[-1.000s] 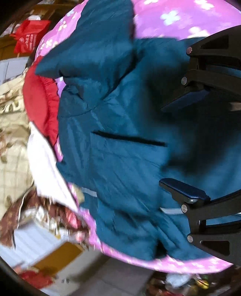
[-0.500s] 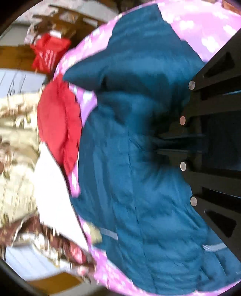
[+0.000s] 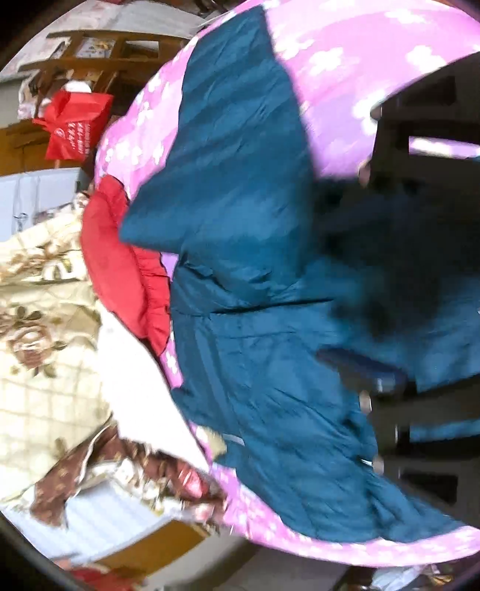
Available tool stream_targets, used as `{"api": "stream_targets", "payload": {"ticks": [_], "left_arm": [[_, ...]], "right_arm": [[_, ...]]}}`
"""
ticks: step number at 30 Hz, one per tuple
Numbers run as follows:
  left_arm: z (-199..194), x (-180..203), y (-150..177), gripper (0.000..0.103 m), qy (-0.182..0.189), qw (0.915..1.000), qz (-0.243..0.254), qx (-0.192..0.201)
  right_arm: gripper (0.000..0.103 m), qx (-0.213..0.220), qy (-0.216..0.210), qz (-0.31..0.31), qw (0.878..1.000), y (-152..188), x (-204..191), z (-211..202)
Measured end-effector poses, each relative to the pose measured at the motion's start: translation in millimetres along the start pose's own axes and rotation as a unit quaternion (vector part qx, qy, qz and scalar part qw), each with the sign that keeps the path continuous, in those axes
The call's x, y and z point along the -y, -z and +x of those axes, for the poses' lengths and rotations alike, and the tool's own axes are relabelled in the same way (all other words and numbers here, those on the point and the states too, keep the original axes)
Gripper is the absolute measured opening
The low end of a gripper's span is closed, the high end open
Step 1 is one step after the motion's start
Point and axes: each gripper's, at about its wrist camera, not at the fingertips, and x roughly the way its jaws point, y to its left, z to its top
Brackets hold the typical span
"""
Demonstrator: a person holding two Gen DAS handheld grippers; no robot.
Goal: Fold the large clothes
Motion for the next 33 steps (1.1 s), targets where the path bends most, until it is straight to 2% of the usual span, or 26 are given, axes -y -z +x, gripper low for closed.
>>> {"api": "stream_targets", "payload": {"ticks": [5,9,16,22,28,33], "left_arm": [[-21,3,12,0.059,0.001,0.9999,0.007,0.011],[-51,3,18,0.059,0.025,0.9996,-0.008,0.008],[-101,4,24,0.059,0.054,0.9977,-0.039,0.012],[-136,18,28,0.059,0.063,0.9975,-0.021,0.027],[-169,35,29,0.059,0.077,0.9949,0.012,0.064],[-179,44,32,0.059,0.077,0.9932,0.037,0.080]], "right_arm": [[0.068,-0.010,-0.035,-0.007,0.999,54,25,-58],[0.068,-0.004,-0.052,-0.010,0.999,105,50,-102],[0.068,0.008,-0.042,-0.044,0.998,174,72,-144],[0.068,0.023,-0.065,-0.027,0.997,197,78,-161],[0.068,0.028,-0.080,-0.022,0.996,202,75,-166],[0.068,0.029,-0.083,-0.017,0.996,203,76,-167]]}}
